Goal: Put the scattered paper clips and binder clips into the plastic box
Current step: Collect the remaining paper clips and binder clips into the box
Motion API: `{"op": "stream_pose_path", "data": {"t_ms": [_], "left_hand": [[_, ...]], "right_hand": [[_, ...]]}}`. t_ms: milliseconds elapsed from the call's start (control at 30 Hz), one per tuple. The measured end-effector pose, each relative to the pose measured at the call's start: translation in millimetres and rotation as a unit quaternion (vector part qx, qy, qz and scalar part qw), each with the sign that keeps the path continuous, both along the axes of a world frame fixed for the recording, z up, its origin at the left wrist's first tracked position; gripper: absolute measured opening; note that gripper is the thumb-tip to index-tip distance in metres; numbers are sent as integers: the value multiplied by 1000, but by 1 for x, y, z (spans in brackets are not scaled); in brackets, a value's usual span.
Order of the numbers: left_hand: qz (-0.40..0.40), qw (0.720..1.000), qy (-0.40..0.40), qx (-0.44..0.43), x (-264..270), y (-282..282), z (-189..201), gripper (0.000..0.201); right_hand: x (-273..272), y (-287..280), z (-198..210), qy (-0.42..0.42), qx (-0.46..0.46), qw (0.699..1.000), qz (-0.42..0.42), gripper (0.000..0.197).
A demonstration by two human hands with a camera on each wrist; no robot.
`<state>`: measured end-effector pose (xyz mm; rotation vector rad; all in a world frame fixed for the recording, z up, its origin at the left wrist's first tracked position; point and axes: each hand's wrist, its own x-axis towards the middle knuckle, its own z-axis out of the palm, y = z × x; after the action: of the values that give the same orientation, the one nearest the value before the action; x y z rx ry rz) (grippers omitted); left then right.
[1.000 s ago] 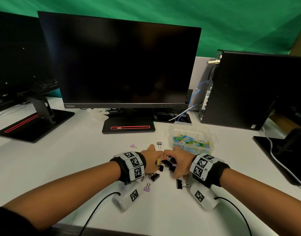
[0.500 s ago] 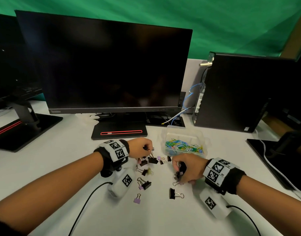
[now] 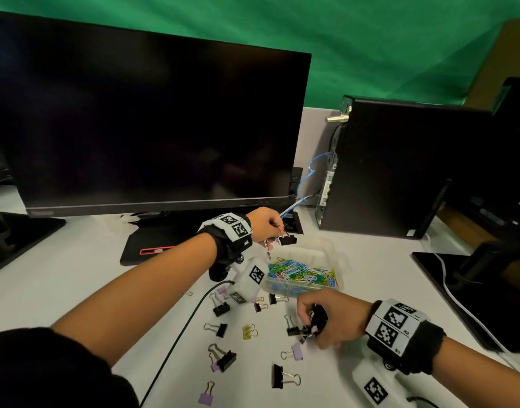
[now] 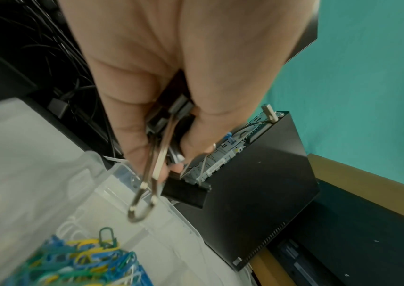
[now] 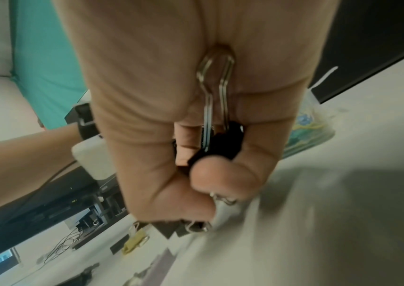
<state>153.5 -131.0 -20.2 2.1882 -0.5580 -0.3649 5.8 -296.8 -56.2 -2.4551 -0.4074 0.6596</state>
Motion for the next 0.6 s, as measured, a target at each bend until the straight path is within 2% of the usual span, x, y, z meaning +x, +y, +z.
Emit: {"op": "stream_pose_path", "data": {"t_ms": [167, 267, 333, 467, 600], "left_hand": [[8, 999, 38, -10, 24, -24, -11, 27], [-14, 997, 69, 2, 30, -34, -19, 14], [-19, 997, 74, 7, 32, -38, -23, 21], [-10, 997, 79, -18, 37, -42, -25, 25], [7, 994, 92, -51, 41, -45, -24, 23]], "right_hand": [[7, -9, 17, 18, 40, 999, -14, 35], [17, -19, 37, -11, 77, 997, -25, 34], [29, -27, 49, -40, 97, 994, -44, 36], [58, -42, 64, -88, 95, 986, -103, 36], [93, -50, 55, -112, 70, 978, -163, 32]]}}
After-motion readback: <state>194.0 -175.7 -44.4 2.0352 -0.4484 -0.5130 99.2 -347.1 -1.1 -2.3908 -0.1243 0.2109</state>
